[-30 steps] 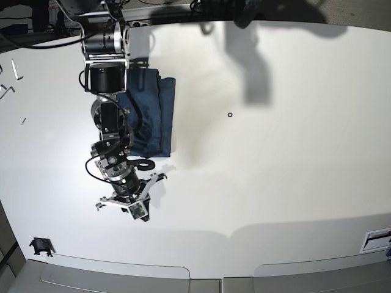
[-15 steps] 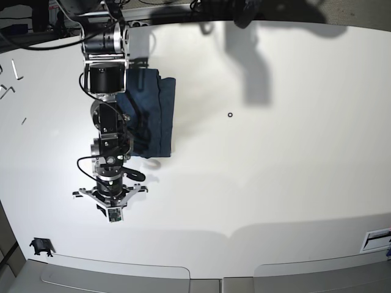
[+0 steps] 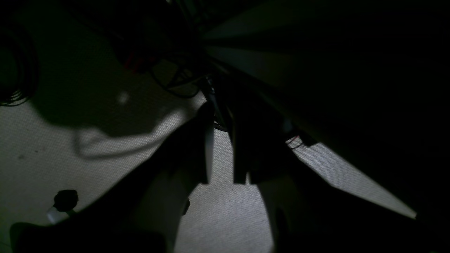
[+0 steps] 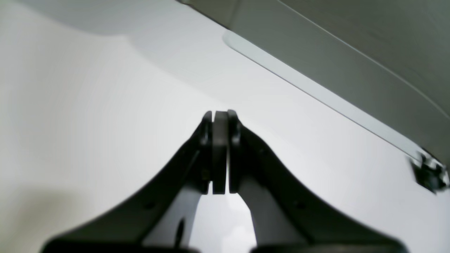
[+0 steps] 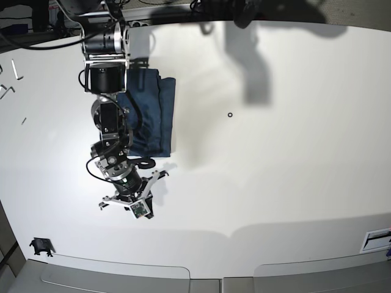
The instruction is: Fold the T-shirt properly
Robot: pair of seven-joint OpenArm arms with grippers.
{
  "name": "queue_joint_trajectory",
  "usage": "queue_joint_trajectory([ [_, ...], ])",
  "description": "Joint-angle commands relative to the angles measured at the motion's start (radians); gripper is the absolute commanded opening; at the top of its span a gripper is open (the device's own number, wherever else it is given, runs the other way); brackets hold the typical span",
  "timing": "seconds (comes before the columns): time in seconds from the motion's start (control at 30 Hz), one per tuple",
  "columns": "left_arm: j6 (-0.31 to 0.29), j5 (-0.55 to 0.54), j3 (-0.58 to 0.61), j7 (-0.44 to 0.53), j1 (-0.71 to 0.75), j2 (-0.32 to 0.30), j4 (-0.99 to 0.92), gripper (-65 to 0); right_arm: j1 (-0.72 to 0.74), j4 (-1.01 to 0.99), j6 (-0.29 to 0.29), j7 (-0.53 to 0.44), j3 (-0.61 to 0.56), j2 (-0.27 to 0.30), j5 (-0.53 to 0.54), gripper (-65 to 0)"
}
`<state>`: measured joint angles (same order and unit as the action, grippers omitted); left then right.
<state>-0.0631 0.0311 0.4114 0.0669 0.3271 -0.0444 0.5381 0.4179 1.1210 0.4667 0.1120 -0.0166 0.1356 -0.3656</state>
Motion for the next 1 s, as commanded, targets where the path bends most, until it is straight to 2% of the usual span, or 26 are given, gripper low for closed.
queue_joint_trajectory([
  [0.0,-0.01,0.002,0.002,0.009,0.011,0.008,0.005,-56.9,0.034,0.016,0.016,-0.035,0.003,0.005,0.008,-65.0],
  [0.13,-0.01,0.002,0.002,0.01,0.011,0.008,0.005,-56.9,0.034,0.016,0.1,-0.066,0.003,0.006,0.008,-65.0],
  [0.5,-0.01,0.002,0.002,0.009,0.011,0.008,0.005,-56.9,0.034,0.016,0.227,-0.111,0.003,0.006,0.011,-65.0],
  [0.97,-0.01,0.002,0.002,0.01,0.011,0.008,0.005,-56.9,0.033,0.016,0.231,-0.18,0.003,0.006,0.01,-65.0],
])
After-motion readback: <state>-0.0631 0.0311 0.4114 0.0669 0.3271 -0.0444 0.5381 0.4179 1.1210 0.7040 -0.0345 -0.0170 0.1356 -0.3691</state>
